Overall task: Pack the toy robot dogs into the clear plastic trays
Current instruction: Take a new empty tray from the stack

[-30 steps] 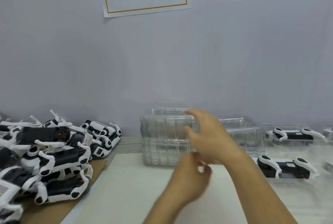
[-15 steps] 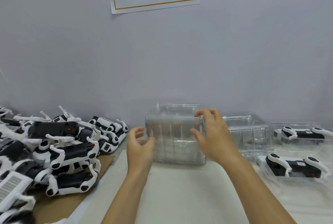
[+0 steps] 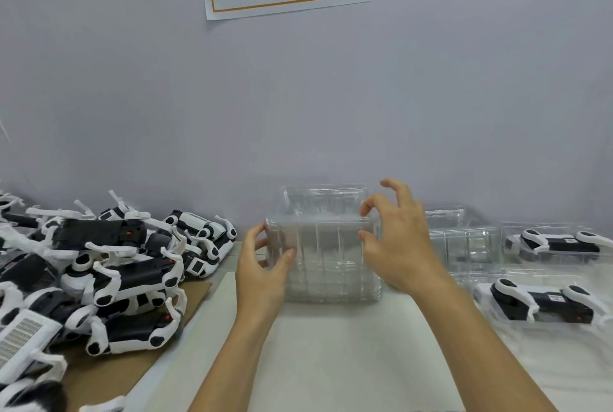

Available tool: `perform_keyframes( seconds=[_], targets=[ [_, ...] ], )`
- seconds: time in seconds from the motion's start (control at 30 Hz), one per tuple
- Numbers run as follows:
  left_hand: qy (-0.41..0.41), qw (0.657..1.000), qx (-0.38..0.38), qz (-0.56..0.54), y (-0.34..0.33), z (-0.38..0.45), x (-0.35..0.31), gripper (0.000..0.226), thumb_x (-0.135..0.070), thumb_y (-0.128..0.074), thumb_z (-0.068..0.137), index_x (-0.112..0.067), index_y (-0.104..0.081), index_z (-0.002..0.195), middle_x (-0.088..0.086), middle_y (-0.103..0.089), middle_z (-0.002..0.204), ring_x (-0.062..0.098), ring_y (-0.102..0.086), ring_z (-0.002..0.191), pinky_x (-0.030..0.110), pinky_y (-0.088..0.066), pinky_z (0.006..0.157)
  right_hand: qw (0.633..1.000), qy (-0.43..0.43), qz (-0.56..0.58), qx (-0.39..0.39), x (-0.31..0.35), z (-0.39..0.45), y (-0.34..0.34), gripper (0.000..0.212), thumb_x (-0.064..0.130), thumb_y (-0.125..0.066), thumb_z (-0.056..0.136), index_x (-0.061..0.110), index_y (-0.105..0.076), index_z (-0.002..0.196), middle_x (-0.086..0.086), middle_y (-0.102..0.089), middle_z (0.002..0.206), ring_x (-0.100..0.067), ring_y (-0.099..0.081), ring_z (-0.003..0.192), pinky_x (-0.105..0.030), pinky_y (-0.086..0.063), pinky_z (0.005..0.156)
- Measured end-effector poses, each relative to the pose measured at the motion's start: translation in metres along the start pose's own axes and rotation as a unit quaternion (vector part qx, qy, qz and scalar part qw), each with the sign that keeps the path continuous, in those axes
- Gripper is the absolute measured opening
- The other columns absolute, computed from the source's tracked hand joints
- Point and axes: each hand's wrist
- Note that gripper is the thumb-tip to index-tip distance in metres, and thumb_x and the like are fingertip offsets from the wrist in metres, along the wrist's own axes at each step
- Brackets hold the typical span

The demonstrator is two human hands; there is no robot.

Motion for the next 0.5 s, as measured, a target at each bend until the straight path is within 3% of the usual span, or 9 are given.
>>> perform_keyframes(
  seconds=[0.13,0.2,0.33,0.5],
  targets=[
    [-0.011,1.000,-0.016,0.009,-0.001,-0.001,-0.002,0.053,-0.020,-0.081,0.082,-0.054,-0.050,0.108,-0.012,-0.061,0.113,0.019,-0.064,0.094,0.033,-0.051,0.078,0.999,0.021,-0.027,0.025,0.004,-0.001,0.000,0.034,0.036,-0.070,0.088,0.036,-0.056,0.119,0.020,-0.050,0.122,-0.009,-0.034,0.133,-0.032,-0.016,0.093],
    [-0.028,0.999,-0.023,0.016,0.002,-0.002,-0.002,0.053,-0.021,-0.085,0.077,-0.052,-0.051,0.102,-0.008,-0.062,0.111,0.016,-0.062,0.097,0.034,-0.051,0.081,0.998,0.028,-0.053,0.032,0.007,-0.002,-0.003,0.044,0.046,-0.070,0.087,0.041,-0.055,0.128,0.021,-0.052,0.122,-0.008,-0.032,0.133,-0.033,-0.016,0.095],
    [-0.068,0.997,-0.013,0.029,0.010,-0.002,-0.003,0.055,-0.020,-0.089,0.071,-0.048,-0.050,0.097,-0.008,-0.062,0.108,0.010,-0.058,0.102,0.030,-0.047,0.077,0.994,0.064,-0.088,-0.014,0.010,-0.004,-0.007,0.037,0.056,-0.071,0.081,0.041,-0.062,0.114,0.023,-0.055,0.106,-0.005,-0.037,0.124,-0.036,-0.013,0.100],
    [-0.083,0.994,0.065,0.022,0.014,-0.001,-0.002,0.066,-0.028,-0.094,0.063,-0.043,-0.042,0.100,-0.003,-0.051,0.115,0.016,-0.053,0.111,0.021,-0.047,0.076,0.989,0.106,-0.103,0.004,0.020,-0.007,-0.014,0.040,0.064,-0.067,0.079,0.042,-0.059,0.111,0.022,-0.048,0.096,-0.002,-0.049,0.103,-0.038,-0.013,0.100]
  ],
)
Point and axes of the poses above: each hand's wrist, its own z-axis towards the middle knuckle, its own y-axis out of the back of the hand, x = y × z
